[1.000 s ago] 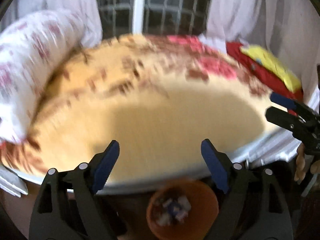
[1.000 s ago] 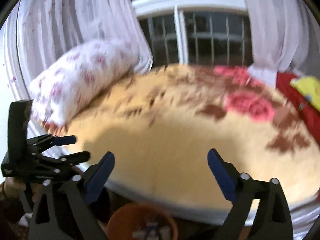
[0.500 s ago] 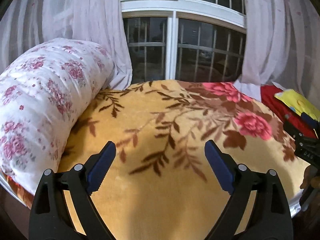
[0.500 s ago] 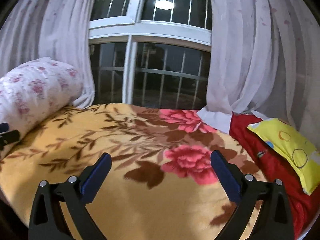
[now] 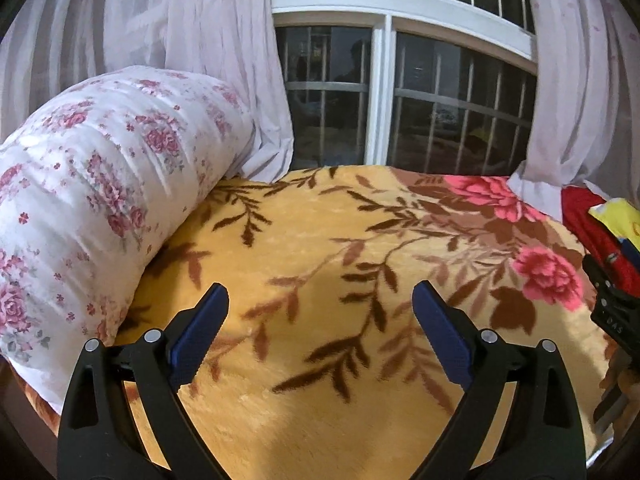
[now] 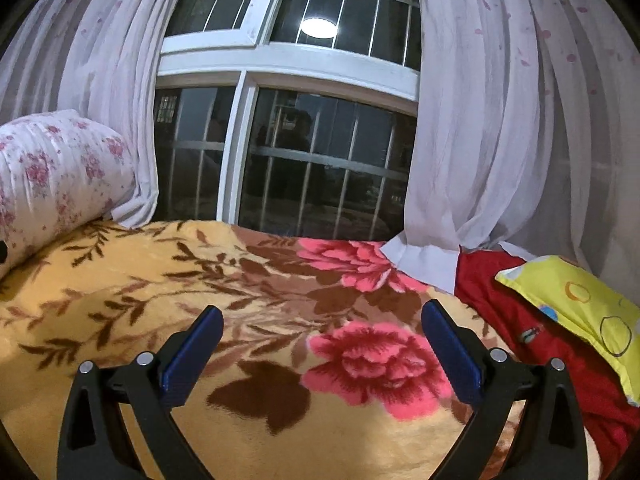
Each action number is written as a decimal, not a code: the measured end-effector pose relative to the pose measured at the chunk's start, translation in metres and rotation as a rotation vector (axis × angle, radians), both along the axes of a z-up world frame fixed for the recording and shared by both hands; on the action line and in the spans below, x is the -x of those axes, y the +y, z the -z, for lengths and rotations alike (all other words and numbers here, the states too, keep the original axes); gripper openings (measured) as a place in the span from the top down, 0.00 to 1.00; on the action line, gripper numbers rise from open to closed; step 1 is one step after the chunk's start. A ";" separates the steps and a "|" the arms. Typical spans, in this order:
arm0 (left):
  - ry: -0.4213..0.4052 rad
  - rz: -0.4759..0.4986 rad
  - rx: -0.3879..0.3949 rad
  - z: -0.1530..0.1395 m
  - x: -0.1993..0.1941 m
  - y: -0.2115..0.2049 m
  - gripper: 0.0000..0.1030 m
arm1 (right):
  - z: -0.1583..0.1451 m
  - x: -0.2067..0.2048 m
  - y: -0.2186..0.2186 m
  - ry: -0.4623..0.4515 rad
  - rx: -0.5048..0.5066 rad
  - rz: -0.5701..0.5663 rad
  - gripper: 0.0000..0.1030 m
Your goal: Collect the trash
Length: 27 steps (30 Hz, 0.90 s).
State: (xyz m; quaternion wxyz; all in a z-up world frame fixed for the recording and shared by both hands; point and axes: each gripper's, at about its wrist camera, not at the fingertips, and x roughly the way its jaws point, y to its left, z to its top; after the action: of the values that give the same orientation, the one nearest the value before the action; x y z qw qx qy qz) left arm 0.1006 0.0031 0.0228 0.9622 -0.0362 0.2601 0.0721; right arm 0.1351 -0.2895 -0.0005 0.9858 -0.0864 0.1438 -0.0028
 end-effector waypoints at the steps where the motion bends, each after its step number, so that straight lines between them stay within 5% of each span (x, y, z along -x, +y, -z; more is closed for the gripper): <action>1: 0.003 -0.004 0.000 0.002 -0.002 0.001 0.12 | 0.003 -0.003 0.001 0.010 0.007 0.005 0.05; 27: 0.027 -0.050 -0.033 0.021 -0.027 0.018 0.12 | 0.018 -0.019 -0.016 0.078 -0.051 0.037 0.05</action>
State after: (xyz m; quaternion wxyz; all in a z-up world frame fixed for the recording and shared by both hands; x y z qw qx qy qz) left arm 0.1277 0.0215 0.0017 0.9570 -0.0258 0.2706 0.1010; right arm 0.1545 -0.3053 -0.0190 0.9811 -0.0587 0.1838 -0.0142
